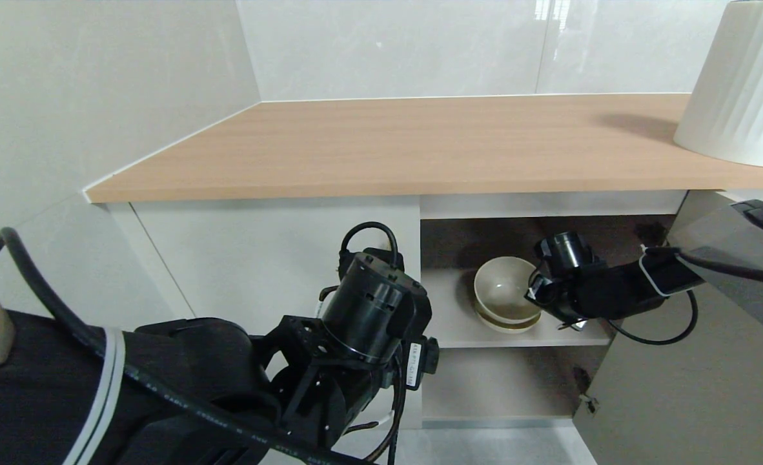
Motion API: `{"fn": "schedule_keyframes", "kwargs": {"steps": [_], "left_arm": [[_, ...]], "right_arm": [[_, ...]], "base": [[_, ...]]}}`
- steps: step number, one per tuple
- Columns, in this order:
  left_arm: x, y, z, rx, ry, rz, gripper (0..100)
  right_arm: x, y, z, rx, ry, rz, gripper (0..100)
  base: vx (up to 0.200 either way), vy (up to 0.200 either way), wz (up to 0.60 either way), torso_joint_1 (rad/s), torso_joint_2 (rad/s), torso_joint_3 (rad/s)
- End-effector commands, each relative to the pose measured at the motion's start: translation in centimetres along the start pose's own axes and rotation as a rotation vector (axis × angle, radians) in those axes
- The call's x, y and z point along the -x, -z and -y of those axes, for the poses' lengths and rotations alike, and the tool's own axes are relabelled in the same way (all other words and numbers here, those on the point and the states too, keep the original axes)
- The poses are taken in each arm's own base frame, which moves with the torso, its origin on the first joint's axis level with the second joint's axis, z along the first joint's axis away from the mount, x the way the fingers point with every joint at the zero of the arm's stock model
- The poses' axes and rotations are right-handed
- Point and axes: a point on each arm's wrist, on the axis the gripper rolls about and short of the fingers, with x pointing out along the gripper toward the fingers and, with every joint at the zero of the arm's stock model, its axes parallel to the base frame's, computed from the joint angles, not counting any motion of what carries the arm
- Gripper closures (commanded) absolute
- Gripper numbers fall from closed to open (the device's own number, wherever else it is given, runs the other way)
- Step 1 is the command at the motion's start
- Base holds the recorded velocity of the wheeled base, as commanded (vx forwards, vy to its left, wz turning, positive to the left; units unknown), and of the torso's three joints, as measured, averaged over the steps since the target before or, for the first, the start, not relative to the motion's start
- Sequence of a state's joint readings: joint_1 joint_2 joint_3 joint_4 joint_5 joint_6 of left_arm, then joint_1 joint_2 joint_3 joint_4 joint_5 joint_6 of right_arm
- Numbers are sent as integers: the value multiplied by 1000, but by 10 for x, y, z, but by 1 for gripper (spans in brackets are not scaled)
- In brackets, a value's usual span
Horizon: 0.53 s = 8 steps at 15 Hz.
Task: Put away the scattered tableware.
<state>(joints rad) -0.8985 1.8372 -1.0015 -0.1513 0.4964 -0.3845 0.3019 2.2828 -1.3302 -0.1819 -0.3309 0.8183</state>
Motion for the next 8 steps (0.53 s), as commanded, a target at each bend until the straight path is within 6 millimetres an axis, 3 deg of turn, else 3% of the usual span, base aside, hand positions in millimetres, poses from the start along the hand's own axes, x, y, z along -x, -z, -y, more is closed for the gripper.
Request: {"fn": "schedule_keyframes", "kwargs": {"steps": [1, 4, 5, 8], "left_arm": [[-1, -1, -2, 5, -7, 1, 0], [-1, -2, -2, 7, -7, 3, 0], [-1, -2, -2, 7, -7, 3, 0], [-1, -2, -3, 9, -9, 4, 0]], "right_arm": [[0, 1, 0, 3, -1, -4, 100], [0, 2, -1, 6, -3, -8, 100], [0, 2, -1, 6, -3, -8, 0], [2, 4, -2, 13, -20, -32, 0]], "base": [[0, 0, 0, 0, 0, 0], [0, 0, 0, 0, 0, 0], [0, 0, 0, 0, 0, 0], [0, 0, 0, 0, 0, 0]]}}
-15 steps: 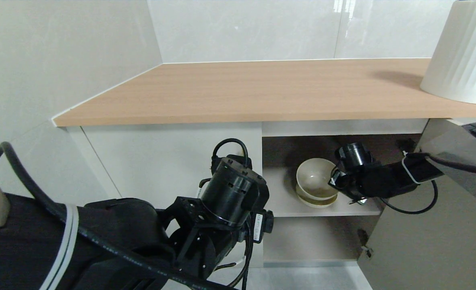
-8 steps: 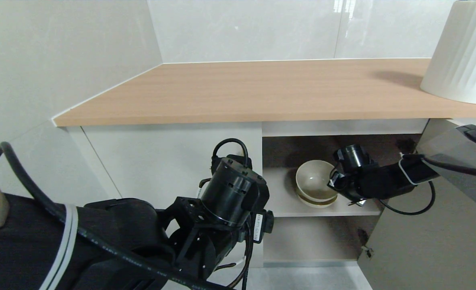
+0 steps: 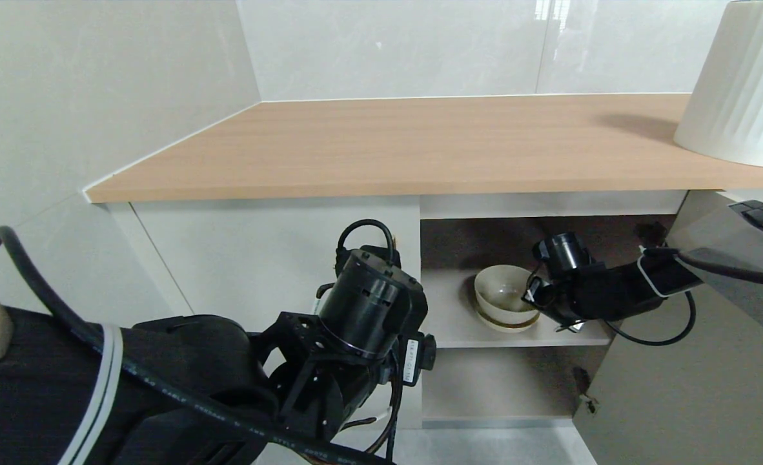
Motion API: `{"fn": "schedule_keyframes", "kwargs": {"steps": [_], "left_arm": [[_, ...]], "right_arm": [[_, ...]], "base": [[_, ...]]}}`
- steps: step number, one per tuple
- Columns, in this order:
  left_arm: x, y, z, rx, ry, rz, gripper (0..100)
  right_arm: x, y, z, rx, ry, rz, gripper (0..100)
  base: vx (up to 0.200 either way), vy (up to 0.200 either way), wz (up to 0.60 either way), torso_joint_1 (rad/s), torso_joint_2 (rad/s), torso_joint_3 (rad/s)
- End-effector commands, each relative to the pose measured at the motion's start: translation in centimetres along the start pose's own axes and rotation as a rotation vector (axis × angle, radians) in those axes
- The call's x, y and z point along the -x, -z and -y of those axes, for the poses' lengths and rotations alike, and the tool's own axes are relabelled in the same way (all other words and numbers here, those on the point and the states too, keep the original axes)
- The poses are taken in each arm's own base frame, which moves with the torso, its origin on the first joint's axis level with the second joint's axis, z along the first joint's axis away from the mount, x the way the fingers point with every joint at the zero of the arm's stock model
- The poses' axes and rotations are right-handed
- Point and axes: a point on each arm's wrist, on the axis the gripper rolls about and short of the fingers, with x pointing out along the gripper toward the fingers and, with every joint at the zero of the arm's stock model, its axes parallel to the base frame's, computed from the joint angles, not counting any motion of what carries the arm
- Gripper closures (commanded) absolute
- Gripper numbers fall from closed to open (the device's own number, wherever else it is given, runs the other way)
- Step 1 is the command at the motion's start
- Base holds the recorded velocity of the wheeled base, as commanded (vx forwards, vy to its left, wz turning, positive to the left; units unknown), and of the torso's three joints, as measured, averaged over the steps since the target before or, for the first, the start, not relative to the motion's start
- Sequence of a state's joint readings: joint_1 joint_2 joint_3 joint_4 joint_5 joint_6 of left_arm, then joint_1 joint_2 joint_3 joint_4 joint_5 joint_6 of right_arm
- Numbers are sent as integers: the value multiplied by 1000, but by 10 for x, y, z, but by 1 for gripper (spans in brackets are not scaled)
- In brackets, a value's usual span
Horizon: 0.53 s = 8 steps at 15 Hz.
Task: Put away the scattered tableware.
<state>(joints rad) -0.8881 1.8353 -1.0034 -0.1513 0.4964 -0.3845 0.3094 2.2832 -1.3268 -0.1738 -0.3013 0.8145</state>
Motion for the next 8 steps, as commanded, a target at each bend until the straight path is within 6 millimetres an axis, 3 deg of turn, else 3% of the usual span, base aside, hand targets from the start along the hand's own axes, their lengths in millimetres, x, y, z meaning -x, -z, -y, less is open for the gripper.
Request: {"fn": "schedule_keyframes", "kwargs": {"steps": [1, 3, 4, 8], "left_arm": [[0, -1, -1, 4, -2, 4, 0], [0, -2, -2, 6, -4, 4, 0], [0, -2, -3, 10, -6, 5, 0], [0, -2, -5, 13, -9, 3, 0]], "right_arm": [[3, 0, -1, 0, -9, -5, 0], [15, -2, -2, 7, -23, -28, 0], [32, -3, -4, 19, -48, -73, 0], [127, -17, 5, 123, -257, -332, 0]], "base": [[0, 0, 0, 0, 0, 0], [0, 0, 0, 0, 0, 0], [0, 0, 0, 0, 0, 0], [0, 0, 0, 0, 0, 0]]}}
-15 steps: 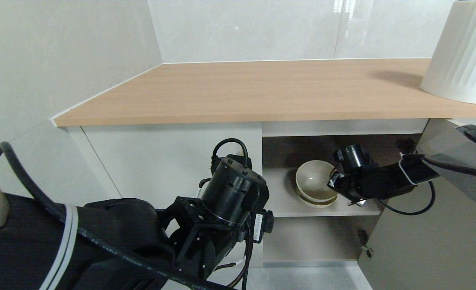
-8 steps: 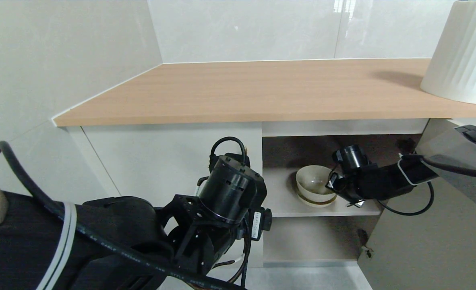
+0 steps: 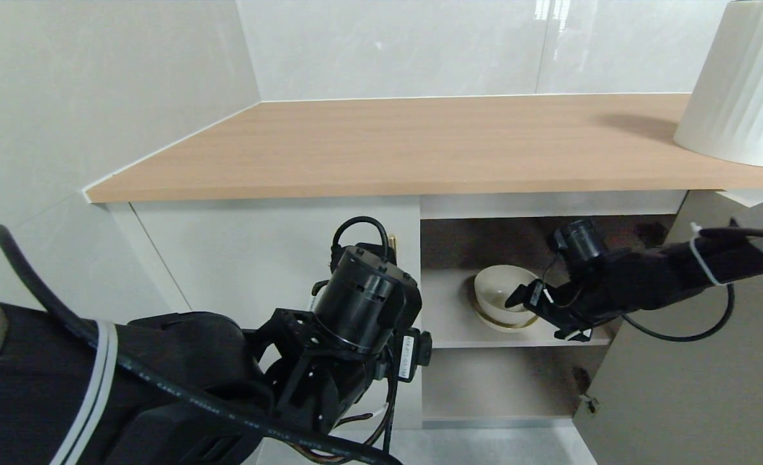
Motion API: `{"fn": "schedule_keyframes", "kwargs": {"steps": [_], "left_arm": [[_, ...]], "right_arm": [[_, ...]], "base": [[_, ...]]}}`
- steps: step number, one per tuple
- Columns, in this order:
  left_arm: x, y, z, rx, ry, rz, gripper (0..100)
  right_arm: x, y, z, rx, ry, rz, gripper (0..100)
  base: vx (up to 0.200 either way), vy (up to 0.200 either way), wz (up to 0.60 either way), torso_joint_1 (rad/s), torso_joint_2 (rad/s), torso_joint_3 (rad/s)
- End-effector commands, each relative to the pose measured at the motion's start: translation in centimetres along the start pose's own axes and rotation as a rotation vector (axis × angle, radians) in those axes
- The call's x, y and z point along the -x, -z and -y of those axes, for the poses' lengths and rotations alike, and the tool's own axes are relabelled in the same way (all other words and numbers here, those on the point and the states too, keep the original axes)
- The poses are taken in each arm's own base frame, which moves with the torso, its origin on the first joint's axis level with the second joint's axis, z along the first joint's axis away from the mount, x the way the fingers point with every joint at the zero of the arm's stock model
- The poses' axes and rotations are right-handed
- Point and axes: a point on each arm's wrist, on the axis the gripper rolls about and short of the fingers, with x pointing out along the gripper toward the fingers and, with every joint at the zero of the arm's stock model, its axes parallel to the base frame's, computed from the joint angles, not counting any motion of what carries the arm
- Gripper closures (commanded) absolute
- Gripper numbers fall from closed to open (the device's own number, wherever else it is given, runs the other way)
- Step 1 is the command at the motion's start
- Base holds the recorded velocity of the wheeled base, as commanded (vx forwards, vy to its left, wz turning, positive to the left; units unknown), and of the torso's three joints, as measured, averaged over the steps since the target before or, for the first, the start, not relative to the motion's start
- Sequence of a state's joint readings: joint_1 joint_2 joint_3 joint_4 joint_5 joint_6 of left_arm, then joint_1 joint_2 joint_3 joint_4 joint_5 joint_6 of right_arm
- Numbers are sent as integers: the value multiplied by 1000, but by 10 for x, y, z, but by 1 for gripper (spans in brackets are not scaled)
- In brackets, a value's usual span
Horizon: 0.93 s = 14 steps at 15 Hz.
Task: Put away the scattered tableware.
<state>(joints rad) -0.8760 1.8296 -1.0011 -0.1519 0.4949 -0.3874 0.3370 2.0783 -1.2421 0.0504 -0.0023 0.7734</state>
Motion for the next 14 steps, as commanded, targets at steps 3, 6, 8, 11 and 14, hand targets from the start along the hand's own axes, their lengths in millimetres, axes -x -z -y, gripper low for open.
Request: {"fn": "schedule_keyframes", "kwargs": {"steps": [3, 6, 8, 11, 14], "left_arm": [[-2, 0, -4, 37, -13, -4, 0], [0, -5, -16, 76, -34, 7, 0], [7, -9, -25, 99, -30, 18, 0], [31, -19, -45, 136, 65, 22, 0], [47, -20, -53, 128, 120, 2, 0]], "right_arm": [[114, 29, -11, 255, -101, -69, 0], [133, 54, -12, 383, -43, -2, 0], [140, 63, -13, 409, -35, 10, 0], [143, 63, -12, 407, -41, 19, 0], [153, 64, -10, 408, -53, 31, 0]], "base": [[0, 0, 0, 0, 0, 0], [0, 0, 0, 0, 0, 0], [0, 0, 0, 0, 0, 0], [0, 0, 0, 0, 0, 0], [0, 0, 0, 0, 0, 0]]}}
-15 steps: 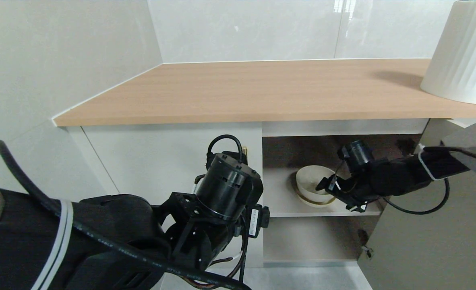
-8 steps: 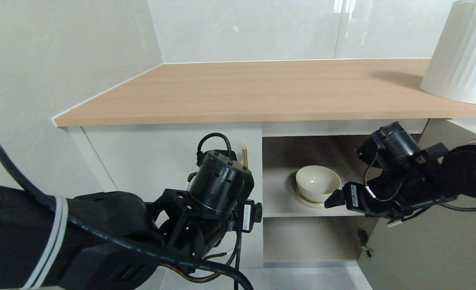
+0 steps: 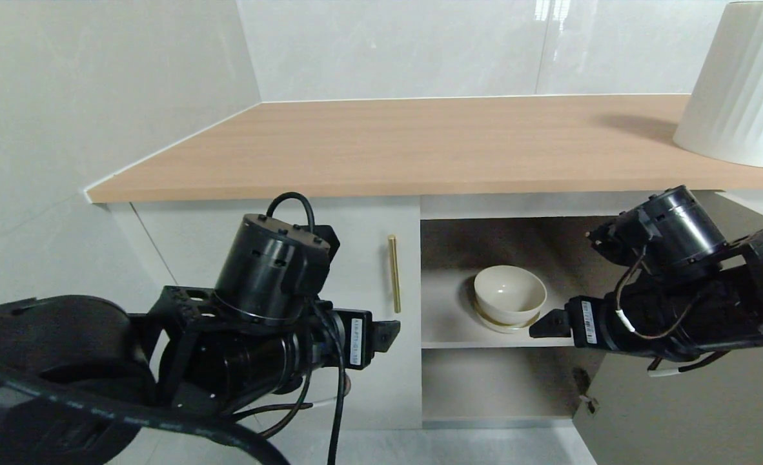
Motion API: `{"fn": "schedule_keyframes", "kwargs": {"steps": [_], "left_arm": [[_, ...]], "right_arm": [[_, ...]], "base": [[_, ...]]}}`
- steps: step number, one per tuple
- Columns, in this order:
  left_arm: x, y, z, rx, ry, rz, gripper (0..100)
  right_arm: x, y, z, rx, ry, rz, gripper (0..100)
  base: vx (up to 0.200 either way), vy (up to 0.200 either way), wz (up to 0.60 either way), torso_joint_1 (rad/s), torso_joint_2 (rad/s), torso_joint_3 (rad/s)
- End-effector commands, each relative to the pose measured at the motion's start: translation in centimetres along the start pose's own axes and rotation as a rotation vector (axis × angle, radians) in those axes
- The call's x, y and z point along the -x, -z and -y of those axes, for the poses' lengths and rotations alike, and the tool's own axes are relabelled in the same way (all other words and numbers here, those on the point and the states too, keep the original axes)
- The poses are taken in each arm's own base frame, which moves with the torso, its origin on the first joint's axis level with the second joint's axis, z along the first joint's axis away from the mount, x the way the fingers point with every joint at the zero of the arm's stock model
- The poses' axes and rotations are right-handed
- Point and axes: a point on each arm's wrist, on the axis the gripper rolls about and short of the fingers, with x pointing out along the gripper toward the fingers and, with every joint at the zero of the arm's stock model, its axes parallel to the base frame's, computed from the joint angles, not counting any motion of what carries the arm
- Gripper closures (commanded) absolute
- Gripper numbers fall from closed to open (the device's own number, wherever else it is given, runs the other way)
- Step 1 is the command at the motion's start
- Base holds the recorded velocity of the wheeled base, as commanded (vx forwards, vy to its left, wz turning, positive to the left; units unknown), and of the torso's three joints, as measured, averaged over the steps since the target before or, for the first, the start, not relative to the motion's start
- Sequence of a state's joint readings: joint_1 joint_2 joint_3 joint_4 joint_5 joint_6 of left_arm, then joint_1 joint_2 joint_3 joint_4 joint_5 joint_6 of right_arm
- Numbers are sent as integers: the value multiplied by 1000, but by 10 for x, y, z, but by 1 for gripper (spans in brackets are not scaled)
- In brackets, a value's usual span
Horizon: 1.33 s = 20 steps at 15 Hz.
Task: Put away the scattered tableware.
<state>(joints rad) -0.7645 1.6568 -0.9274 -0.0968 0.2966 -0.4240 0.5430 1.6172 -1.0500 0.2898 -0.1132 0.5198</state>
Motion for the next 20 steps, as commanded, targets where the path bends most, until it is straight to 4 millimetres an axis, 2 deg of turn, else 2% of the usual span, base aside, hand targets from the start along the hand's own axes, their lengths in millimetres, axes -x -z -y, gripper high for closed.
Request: {"fn": "schedule_keyframes", "kwargs": {"steps": [1, 4, 18, 20], "left_arm": [[15, -4, -5, -3, 13, 26, 0], [13, -1, -5, -8, 8, 15, 0], [13, -1, -5, -8, 6, 15, 0], [13, -1, -5, -8, 6, 15, 0]], "right_arm": [[11, 3, 3, -1, -12, 16, 0], [8, 22, 6, 22, 1, -34, 0], [8, 27, 1, 44, -14, -47, 0], [8, 30, 0, 51, -18, -52, 0]], "base": [[0, 0, 0, 0, 0, 0], [-67, 0, 0, -1, 2, 1], [-200, 0, 0, 3, 3, 2], [0, 0, 0, 0, 0, 0]]}}
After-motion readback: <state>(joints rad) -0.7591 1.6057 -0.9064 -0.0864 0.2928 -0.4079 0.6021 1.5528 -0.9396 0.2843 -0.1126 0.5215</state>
